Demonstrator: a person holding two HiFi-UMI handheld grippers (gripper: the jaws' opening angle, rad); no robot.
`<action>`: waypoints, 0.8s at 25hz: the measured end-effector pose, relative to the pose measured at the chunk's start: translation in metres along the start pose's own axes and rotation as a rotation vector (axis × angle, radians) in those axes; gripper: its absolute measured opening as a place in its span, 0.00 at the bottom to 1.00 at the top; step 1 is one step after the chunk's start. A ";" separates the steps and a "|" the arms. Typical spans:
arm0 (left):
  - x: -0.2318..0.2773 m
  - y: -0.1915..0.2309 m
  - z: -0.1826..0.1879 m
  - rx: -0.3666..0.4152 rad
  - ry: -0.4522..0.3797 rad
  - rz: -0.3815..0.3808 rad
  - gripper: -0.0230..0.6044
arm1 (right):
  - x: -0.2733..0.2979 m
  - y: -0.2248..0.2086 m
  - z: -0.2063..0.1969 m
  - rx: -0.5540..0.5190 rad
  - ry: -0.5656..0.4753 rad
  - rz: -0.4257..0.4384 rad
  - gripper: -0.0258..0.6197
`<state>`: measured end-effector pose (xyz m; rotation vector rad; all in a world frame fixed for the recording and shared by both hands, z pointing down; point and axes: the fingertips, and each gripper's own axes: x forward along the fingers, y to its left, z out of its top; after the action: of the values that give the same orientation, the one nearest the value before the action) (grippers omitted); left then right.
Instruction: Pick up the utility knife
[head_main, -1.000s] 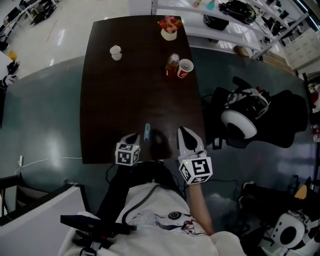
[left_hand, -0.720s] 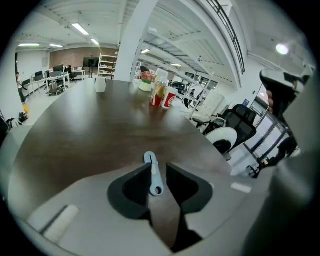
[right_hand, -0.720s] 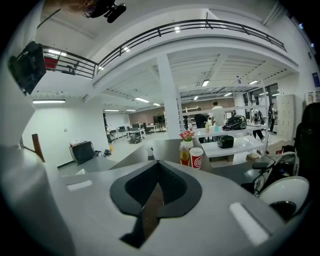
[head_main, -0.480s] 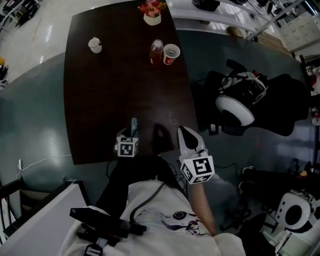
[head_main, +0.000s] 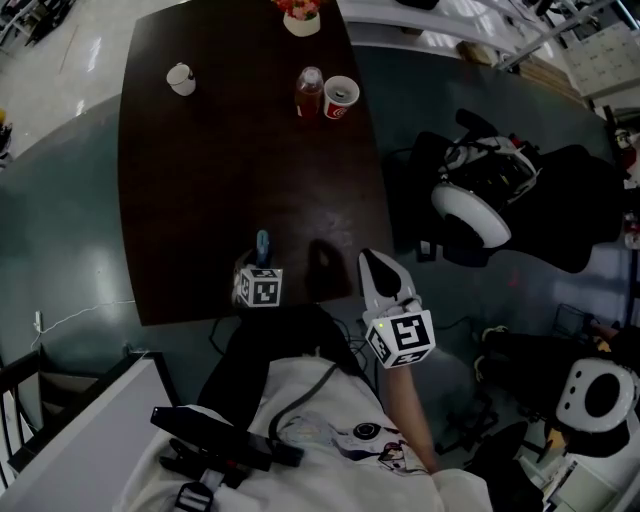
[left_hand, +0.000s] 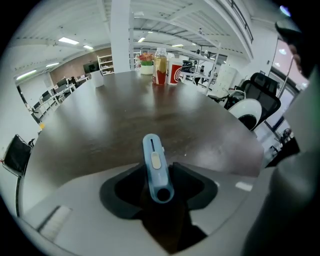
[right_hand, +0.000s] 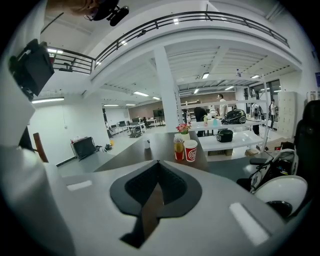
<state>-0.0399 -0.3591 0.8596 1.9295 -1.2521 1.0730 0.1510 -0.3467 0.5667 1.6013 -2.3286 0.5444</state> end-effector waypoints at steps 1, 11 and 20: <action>-0.001 -0.003 0.000 0.004 -0.004 0.005 0.29 | 0.000 0.001 0.000 0.000 0.004 0.004 0.04; -0.007 -0.002 -0.001 -0.040 -0.003 -0.015 0.24 | 0.010 0.015 0.000 -0.020 0.003 0.044 0.04; -0.116 0.040 0.107 -0.064 -0.399 0.012 0.24 | 0.050 0.044 0.030 -0.031 -0.095 0.105 0.04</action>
<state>-0.0709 -0.4095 0.7081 2.1558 -1.4874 0.6596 0.0913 -0.3880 0.5537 1.5292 -2.4888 0.4612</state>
